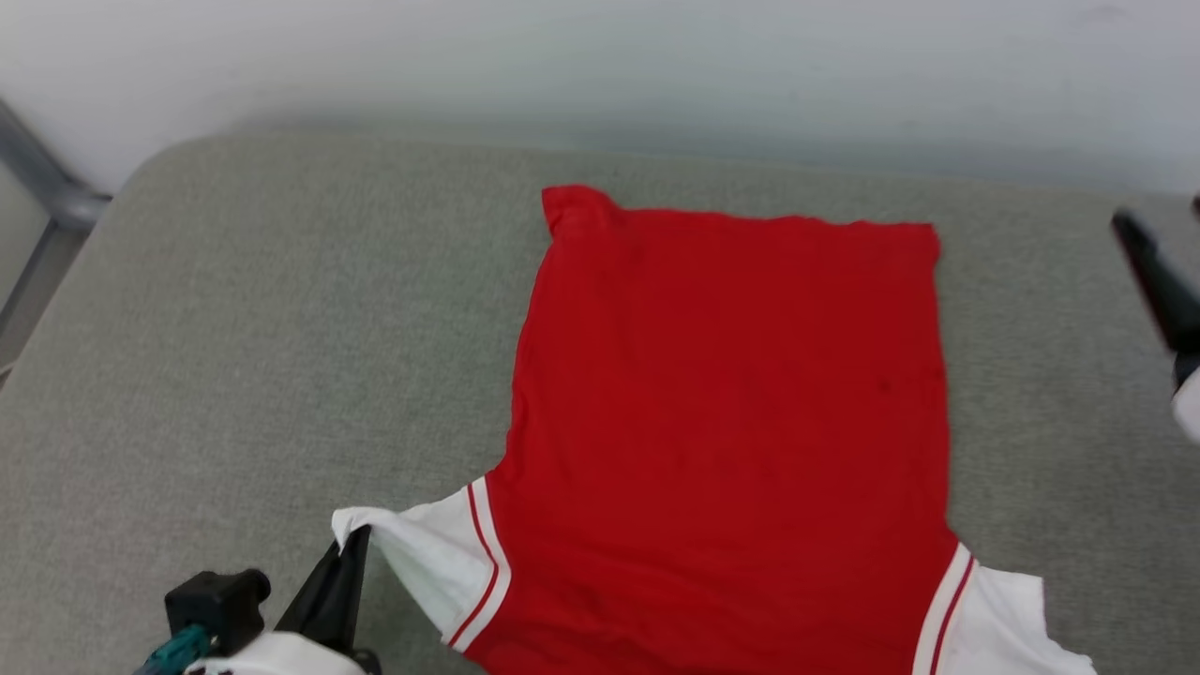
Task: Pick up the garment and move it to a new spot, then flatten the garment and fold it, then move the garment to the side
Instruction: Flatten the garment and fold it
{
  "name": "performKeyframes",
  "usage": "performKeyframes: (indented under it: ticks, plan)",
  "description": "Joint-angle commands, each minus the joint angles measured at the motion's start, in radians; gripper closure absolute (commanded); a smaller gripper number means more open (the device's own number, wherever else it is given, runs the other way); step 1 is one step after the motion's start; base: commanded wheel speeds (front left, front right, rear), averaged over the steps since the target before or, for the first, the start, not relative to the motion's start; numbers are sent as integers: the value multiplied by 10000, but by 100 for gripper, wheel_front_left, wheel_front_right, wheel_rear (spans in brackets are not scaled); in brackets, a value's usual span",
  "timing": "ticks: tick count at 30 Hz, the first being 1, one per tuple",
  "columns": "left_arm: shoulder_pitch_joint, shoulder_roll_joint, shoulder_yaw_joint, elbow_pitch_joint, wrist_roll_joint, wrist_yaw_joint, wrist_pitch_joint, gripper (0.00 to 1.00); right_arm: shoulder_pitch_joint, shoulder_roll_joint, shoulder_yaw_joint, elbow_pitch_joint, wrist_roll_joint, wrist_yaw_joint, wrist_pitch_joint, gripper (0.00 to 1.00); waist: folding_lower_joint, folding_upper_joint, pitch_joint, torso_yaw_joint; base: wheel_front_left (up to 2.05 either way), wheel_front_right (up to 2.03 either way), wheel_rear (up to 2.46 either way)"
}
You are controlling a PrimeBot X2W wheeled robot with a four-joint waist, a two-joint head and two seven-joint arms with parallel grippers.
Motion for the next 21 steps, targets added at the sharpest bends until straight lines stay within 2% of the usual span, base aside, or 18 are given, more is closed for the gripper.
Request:
performKeyframes:
  ticks: [1,8,12,17,21]
  plan:
    - [-285,-151,-24,-42,141,-55,-57,100,-653,-165,41,-10,-1,-11,392,0,-2,-1,689,511,0,0,0]
    - [-1194,-939,-24,53,830,-407,-76,100,-3637,-805,868,938,-372,-11,2602,0,-2,-1,1908,1290,0,0,0]
    - [-1561,-1426,87,120,1240,-653,-71,100,-4872,-1001,1304,1981,-419,-11,4439,0,-2,-1,2505,1663,0,0,0]
    - [-1905,-1938,241,268,1670,-1001,-71,100,-5813,-1175,1782,3075,-474,-11,6418,0,-2,-1,3088,2005,0,0,0]
    - [-2098,-2311,351,378,1944,-1248,-71,100,-6199,-1342,2002,3691,-557,-11,7296,0,-2,-1,3467,2205,0,0,0]
